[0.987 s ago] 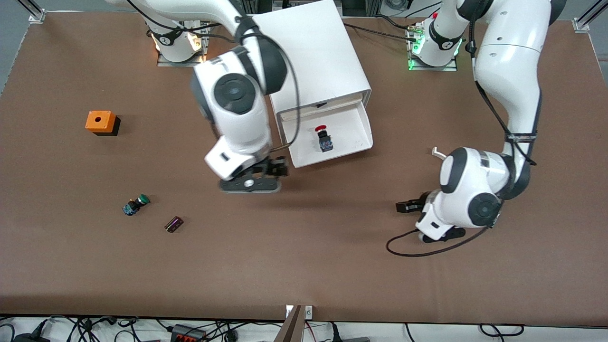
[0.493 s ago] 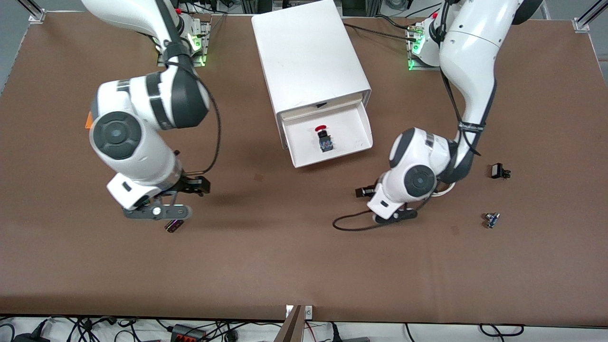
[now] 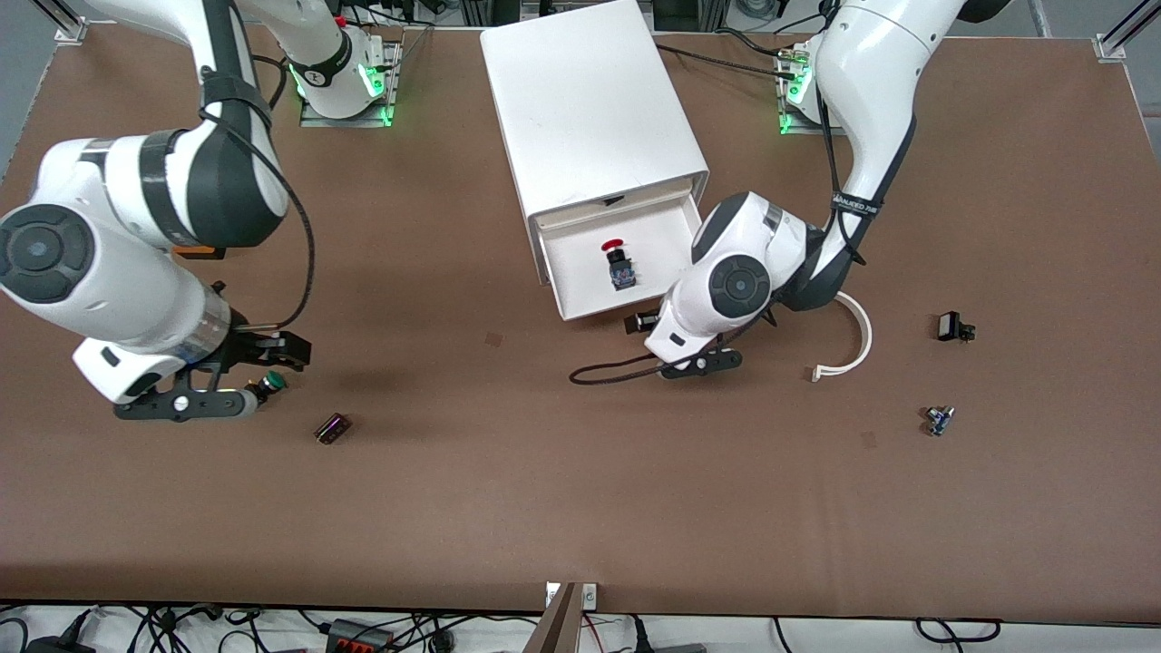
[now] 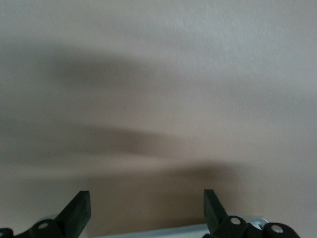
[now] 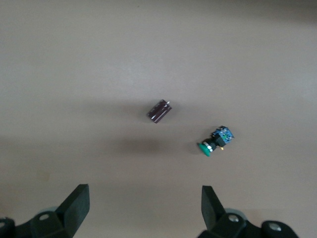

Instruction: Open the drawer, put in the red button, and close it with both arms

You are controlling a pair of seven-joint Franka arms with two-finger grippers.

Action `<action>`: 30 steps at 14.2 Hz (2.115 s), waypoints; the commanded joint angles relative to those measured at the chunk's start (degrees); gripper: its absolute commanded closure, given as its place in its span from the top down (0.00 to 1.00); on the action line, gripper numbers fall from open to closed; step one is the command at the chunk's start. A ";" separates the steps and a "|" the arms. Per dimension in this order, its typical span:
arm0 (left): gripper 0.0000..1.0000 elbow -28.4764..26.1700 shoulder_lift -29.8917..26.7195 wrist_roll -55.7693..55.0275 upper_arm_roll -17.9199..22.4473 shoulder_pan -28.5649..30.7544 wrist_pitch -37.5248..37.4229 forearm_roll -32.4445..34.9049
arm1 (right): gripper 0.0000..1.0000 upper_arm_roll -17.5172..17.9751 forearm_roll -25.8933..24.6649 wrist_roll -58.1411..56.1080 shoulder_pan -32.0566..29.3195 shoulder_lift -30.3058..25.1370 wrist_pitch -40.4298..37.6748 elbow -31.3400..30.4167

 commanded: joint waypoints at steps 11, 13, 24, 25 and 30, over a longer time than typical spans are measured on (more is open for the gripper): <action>1.00 -13.04 -7.21 -6.42 -8.62 0.89 0.56 0.34 | 1.00 20.96 -3.27 -5.98 -28.48 -13.90 -2.46 -9.23; 1.00 -13.14 -7.21 -6.60 -10.55 2.02 -0.05 -1.14 | 1.00 21.05 -3.28 -5.64 -29.54 -15.83 -2.55 -12.13; 1.00 -12.52 -7.30 -6.78 -11.79 2.21 -4.71 -4.14 | 1.00 20.96 -6.53 -4.75 -28.05 -27.60 2.54 -28.47; 1.00 -12.44 -7.39 -6.69 -11.79 2.38 -4.80 -4.14 | 1.00 20.87 -6.62 -5.02 -28.22 -28.75 3.94 -30.58; 1.00 -10.86 -7.56 -5.73 -11.44 4.39 -5.16 -3.00 | 1.00 20.70 -6.62 -5.46 -28.31 -29.38 3.70 -31.49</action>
